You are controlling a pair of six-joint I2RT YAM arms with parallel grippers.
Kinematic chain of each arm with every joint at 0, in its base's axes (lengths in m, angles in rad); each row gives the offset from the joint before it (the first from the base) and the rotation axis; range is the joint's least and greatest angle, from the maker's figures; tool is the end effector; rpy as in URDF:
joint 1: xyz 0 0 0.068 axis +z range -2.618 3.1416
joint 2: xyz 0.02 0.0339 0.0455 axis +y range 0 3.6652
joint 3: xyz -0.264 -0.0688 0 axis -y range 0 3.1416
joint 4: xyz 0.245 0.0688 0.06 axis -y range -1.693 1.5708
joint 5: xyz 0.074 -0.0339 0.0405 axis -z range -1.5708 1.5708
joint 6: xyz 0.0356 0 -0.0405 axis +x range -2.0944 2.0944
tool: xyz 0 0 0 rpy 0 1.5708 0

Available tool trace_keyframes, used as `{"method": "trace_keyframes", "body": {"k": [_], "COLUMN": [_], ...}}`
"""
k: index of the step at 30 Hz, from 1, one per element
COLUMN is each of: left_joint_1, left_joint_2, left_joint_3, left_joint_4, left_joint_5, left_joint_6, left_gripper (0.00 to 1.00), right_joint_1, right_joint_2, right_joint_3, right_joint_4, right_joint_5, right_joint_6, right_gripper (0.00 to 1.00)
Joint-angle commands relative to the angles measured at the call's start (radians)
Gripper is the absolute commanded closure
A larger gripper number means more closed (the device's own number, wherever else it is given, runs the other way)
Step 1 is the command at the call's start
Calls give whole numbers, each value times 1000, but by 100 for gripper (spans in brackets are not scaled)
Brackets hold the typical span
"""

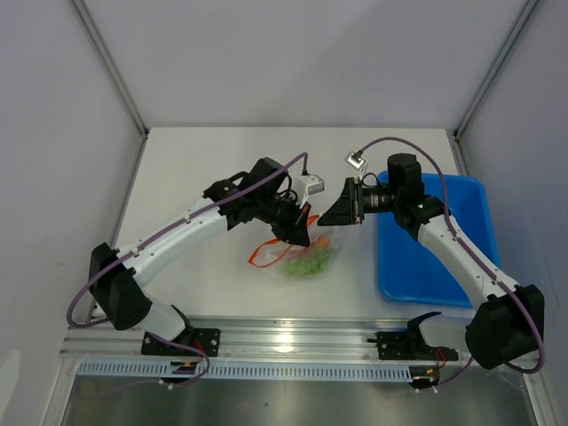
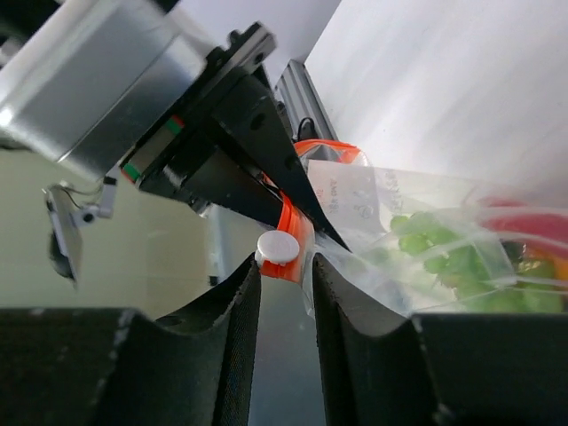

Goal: Place the food in the zip-top bag and seal the zipper
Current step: Zip the zipper food storage bag at the center of the board.

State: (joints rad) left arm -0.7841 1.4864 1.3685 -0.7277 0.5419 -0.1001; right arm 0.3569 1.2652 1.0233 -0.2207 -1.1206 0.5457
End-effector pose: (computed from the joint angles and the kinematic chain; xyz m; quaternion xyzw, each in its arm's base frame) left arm 0.2118 -0.2372 0.3291 0.3916 0.8169 -0.3724 0.2018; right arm 0.2445 0.1254 0.3249 -0.2105 0.7435 0.6011 0.2040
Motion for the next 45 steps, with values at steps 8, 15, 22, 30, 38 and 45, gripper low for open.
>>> {"method": "trace_keyframes", "body": {"k": [8,15,22,30,38,45], "left_joint_1": [40,75,82,98,103,102], "left_joint_2": [-9,-26,-97,-91,-95,-109], "left_joint_3": [26,12,35,83,60,32], "left_joint_4": [19,39,106,140,157,172], "left_joint_5": [254,288,199,231,253,260], "left_joint_6": [22,-6,-32,-50,-46,-46], "left_gripper": [99,92,37,67,69,62], "right_joint_1": [14,16,46,100,105,106], "right_joint_2": [-87,-99,-78,-75,-84,-66], "right_joint_3": [-88,-100,-82,-89,-124,-124], "right_joint_4": [161,162,97,78,181,204], "right_joint_5": [-62,-45,-28,-5,19,27], "right_joint_6": [-122,-118,-153,-168,-69,-40], "right_gripper": [100,100,100,100,100,100]}}
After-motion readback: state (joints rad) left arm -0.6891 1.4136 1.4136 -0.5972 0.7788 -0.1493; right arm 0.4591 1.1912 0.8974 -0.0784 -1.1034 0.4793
